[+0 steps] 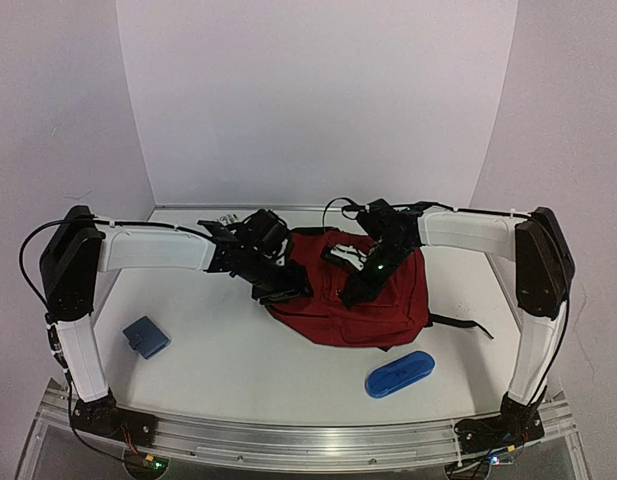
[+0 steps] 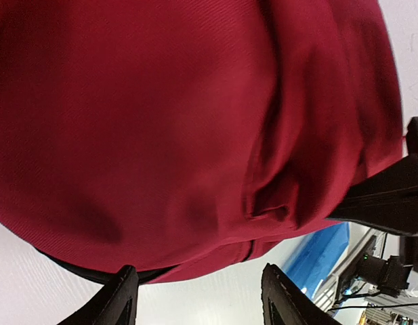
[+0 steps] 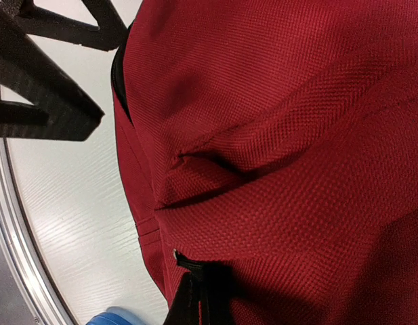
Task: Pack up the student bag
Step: Adjust the student bag at the center of the board, then unzip the student bag at the center of the board.
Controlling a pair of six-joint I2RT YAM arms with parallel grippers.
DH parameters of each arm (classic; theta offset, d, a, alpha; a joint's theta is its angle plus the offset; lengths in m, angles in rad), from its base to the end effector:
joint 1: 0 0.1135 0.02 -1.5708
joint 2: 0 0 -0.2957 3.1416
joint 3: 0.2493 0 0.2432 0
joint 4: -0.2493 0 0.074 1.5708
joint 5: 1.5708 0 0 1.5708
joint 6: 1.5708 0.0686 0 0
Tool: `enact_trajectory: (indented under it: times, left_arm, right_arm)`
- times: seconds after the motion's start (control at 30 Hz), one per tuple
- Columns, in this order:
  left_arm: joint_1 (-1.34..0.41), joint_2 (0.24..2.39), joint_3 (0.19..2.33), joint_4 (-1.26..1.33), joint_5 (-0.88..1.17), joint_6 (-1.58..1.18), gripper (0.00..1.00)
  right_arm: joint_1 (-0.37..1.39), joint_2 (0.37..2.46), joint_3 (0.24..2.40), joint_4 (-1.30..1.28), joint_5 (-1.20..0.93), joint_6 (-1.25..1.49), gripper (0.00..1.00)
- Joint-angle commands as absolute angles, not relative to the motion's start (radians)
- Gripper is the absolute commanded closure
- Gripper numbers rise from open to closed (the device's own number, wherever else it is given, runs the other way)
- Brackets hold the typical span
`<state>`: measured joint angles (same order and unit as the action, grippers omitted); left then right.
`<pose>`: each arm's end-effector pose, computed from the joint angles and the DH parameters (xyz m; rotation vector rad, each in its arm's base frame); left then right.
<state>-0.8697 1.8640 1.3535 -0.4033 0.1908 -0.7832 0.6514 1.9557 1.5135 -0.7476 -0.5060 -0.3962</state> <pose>0.2653 -0.3345 0.2218 0.2051 2.6987 -0.8536 0.3135 0.2808 0.2165 -1.4835 2.2962 0.7672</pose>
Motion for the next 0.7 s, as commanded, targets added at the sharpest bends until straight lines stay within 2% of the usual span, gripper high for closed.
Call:
enact_trajectory:
  times: [0.0, 0.27, 0.47, 0.67]
  left_arm:
    - [-0.880, 1.799, 1.323, -0.327, 0.178, -0.728, 0.38]
    - [-0.949, 1.918, 1.413, -0.278, 0.173, -0.582, 0.40]
    - [-0.955, 1.937, 1.421, -0.168, 0.180, -0.515, 0.40]
    - [-0.973, 1.972, 1.489, -0.182, 0.149, -0.463, 0.39]
  right_arm:
    - [0.655, 1.877, 1.561, -0.737, -0.487, -0.352, 1.00]
    - [0.650, 1.845, 1.616, -0.759, -0.478, -0.321, 1.00]
    - [0.637, 1.841, 1.660, -0.778, -0.480, -0.296, 1.00]
    - [0.636, 1.854, 1.651, -0.785, -0.488, -0.292, 1.00]
